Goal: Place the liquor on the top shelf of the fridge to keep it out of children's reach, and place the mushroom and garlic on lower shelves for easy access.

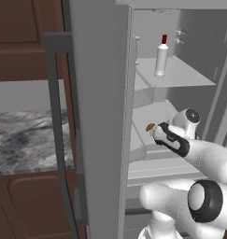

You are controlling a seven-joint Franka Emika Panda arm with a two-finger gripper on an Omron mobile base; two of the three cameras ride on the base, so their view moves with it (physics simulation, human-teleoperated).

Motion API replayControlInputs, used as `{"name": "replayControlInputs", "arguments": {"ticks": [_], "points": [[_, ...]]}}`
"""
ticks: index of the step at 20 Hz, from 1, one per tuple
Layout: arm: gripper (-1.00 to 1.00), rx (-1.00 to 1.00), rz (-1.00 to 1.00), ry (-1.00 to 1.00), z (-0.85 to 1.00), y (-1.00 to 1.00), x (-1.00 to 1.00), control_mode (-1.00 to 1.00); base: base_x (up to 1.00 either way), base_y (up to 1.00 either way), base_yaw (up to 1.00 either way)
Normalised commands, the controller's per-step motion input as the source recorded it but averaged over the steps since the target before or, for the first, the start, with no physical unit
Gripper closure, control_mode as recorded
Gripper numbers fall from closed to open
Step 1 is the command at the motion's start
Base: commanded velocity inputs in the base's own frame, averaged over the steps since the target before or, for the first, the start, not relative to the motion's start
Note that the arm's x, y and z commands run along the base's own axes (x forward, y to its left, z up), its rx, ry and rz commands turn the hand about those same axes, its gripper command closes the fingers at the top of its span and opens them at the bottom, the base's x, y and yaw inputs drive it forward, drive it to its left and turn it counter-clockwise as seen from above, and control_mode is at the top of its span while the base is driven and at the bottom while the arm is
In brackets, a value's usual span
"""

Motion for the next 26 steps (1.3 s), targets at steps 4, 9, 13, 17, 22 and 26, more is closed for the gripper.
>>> {"name": "replayControlInputs", "arguments": {"ticks": [4, 9, 13, 17, 22, 26], "points": [[1.00, 0.02, 0.00, 0.00, -0.27, -0.26, 0.82, -1.00, 0.00, 0.00, 0.00], [-1.00, 0.01, 0.00, 0.00, -0.06, -0.21, 0.79, -1.00, 0.00, 0.00, 0.00], [-1.00, 0.00, 0.01, 0.00, 0.00, -0.09, 0.25, -1.00, 0.00, 0.00, 0.00], [-1.00, 0.00, 0.02, 0.00, 0.10, 0.00, 0.00, -1.00, 0.00, 0.00, 0.00], [-1.00, 0.00, 0.00, 0.07, 0.66, -0.03, -0.04, -1.00, 0.00, 0.00, 0.00], [-1.00, -0.02, 0.00, 0.04, 0.86, 0.00, -0.30, -1.00, 0.00, 0.00, 0.00]]}}
